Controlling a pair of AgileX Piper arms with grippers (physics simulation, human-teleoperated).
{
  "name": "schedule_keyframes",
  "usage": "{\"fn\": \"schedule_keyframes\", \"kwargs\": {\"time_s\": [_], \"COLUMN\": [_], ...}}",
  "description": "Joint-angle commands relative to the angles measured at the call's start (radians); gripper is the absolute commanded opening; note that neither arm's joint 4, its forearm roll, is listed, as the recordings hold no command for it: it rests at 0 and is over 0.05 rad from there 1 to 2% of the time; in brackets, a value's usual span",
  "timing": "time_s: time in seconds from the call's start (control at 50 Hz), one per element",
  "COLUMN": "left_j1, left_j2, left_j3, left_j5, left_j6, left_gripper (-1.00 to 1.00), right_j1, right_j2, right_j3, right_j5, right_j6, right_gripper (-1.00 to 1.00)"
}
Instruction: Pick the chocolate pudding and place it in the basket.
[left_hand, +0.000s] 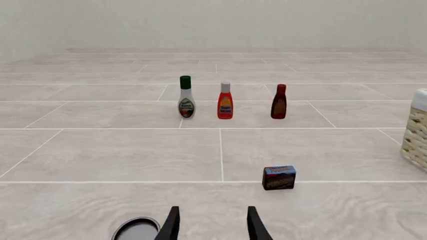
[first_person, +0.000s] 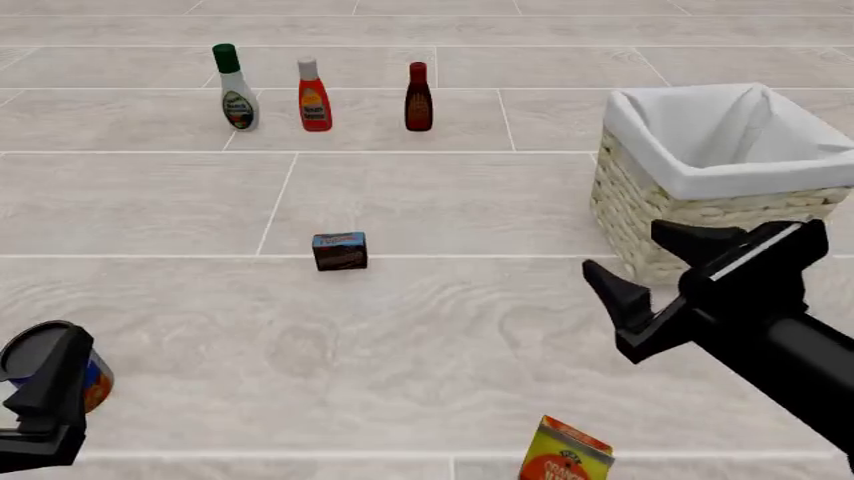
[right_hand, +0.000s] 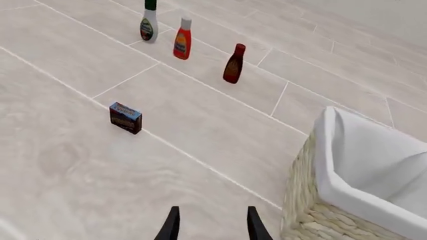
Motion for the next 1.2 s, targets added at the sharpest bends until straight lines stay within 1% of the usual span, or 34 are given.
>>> {"fn": "schedule_keyframes", "kwargs": {"time_s": [0.02,0.08,0.1,0.12,0.24,0.26,0.3,0.46,0.48,0.5,0.52,0.54,0.64,0.66,0.78,0.84,0.9,0.96,0.98,1.02,1.08,1.16,1.2], "left_j1": [0.000,0.000,0.000,0.000,0.000,0.000,0.000,0.000,0.000,0.000,0.000,0.000,0.000,0.000,0.000,0.000,0.000,0.001,0.000,0.000,0.000,0.000,0.000], "left_j2": [-0.004,0.000,-0.004,-0.005,-0.001,-0.003,-0.003,-0.004,-0.004,-0.002,-0.004,-0.004,-0.004,-0.001,-0.004,-0.004,-0.004,-0.002,-0.004,-0.003,-0.004,-0.004,-0.004], "left_j3": [0.002,0.003,0.003,0.002,0.001,0.001,0.001,0.001,0.001,0.002,0.002,0.001,0.002,0.002,0.002,0.001,0.002,0.003,0.002,0.002,0.001,0.001,0.002], "left_j5": [-0.003,0.000,-0.003,-0.001,0.004,0.002,0.001,0.001,0.002,0.003,0.001,0.001,0.001,0.003,0.000,0.001,0.000,0.002,0.001,0.002,0.002,0.002,0.001], "left_j6": [0.002,-0.001,0.002,0.002,-0.002,0.000,0.000,0.001,0.000,-0.001,0.000,0.001,0.001,-0.002,0.000,0.001,0.001,-0.001,0.000,0.000,0.000,0.000,0.000], "left_gripper": [1.00,1.00,1.00,1.00,1.00,1.00,1.00,1.00,1.00,1.00,1.00,1.00,1.00,1.00,1.00,1.00,1.00,1.00,1.00,1.00,1.00,1.00,1.00], "right_j1": [0.049,0.062,0.063,0.061,0.078,0.077,0.085,0.094,0.095,0.101,0.103,0.110,0.122,0.125,0.135,0.148,0.167,0.167,0.167,0.168,0.161,0.184,0.191], "right_j2": [0.118,0.144,0.158,0.166,0.241,0.259,0.278,0.349,0.357,0.372,0.377,0.392,0.431,0.448,0.506,0.537,0.565,0.580,0.599,0.606,0.629,0.646,0.667], "right_j3": [-0.109,-0.143,-0.152,-0.171,-0.228,-0.237,-0.260,-0.350,-0.359,-0.372,-0.382,-0.396,-0.447,-0.456,-0.529,-0.546,-0.577,-0.589,-0.612,-0.626,-0.646,-0.686,-0.706], "right_j5": [0.038,0.060,0.063,0.074,0.102,0.103,0.118,0.169,0.175,0.184,0.190,0.200,0.233,0.239,0.282,0.300,0.321,0.326,0.339,0.347,0.353,0.384,0.395], "right_j6": [-0.032,-0.048,-0.070,-0.065,-0.103,-0.118,-0.119,-0.157,-0.163,-0.181,-0.181,-0.198,-0.211,-0.225,-0.255,-0.296,-0.309,-0.326,-0.340,-0.344,-0.398,-0.400,-0.411], "right_gripper": [1.00,1.00,1.00,1.00,1.00,1.00,1.00,1.00,1.00,1.00,1.00,1.00,1.00,1.00,1.00,1.00,1.00,1.00,1.00,1.00,1.00,1.00,1.00]}}
